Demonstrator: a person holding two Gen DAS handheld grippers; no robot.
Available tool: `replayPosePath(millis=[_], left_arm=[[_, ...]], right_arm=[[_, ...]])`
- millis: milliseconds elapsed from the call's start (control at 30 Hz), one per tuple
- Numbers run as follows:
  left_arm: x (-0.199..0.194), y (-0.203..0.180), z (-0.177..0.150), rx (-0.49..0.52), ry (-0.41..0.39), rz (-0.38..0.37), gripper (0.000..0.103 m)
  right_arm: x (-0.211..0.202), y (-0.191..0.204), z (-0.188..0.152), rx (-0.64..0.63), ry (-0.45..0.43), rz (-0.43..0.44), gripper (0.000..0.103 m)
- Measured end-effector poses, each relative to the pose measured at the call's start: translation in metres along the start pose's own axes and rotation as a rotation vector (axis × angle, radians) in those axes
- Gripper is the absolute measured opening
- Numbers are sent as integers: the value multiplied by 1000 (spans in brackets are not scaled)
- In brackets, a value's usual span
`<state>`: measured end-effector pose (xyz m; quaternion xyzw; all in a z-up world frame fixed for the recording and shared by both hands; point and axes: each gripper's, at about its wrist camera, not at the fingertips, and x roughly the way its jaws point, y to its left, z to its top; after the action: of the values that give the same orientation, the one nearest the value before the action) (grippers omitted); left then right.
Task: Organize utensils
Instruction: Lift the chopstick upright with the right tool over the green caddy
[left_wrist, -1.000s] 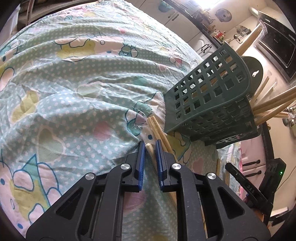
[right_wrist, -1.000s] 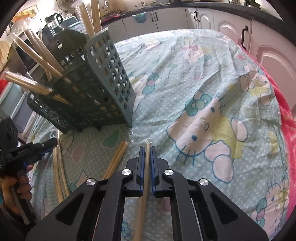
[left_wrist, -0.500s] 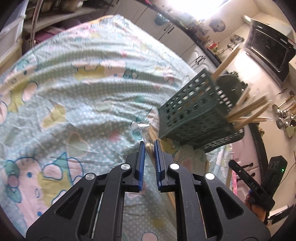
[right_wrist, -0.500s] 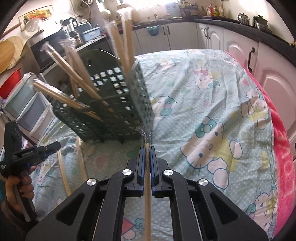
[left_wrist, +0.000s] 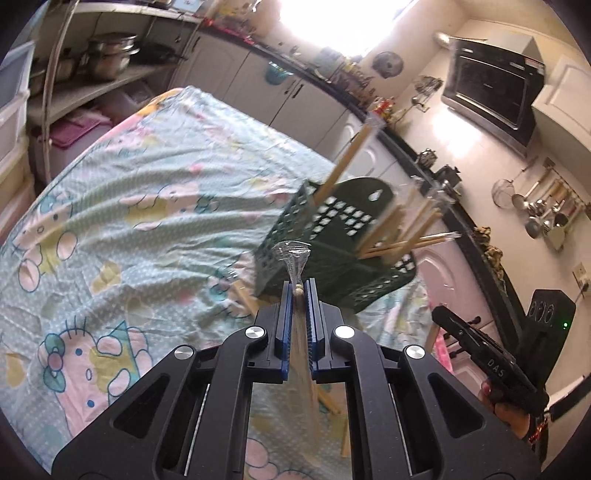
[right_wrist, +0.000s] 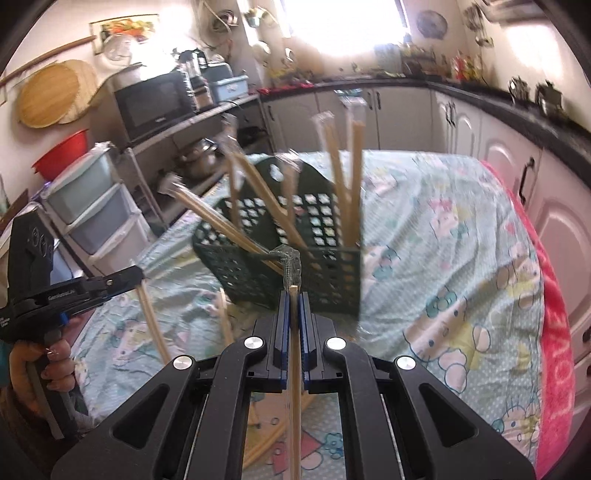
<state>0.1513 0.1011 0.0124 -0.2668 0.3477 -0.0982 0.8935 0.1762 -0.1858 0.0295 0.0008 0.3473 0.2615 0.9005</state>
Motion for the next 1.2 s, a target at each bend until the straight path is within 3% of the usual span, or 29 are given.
replayPosePath(millis=[500,1200], left_arm=[[-33,-46,17,85,-80,-54,3],[-79,-91,56,179,-206,-71,3]], right_arm=[[-42,26,16,-72,-130,30,5],[-98,21,49,-56,-313,-3,5]])
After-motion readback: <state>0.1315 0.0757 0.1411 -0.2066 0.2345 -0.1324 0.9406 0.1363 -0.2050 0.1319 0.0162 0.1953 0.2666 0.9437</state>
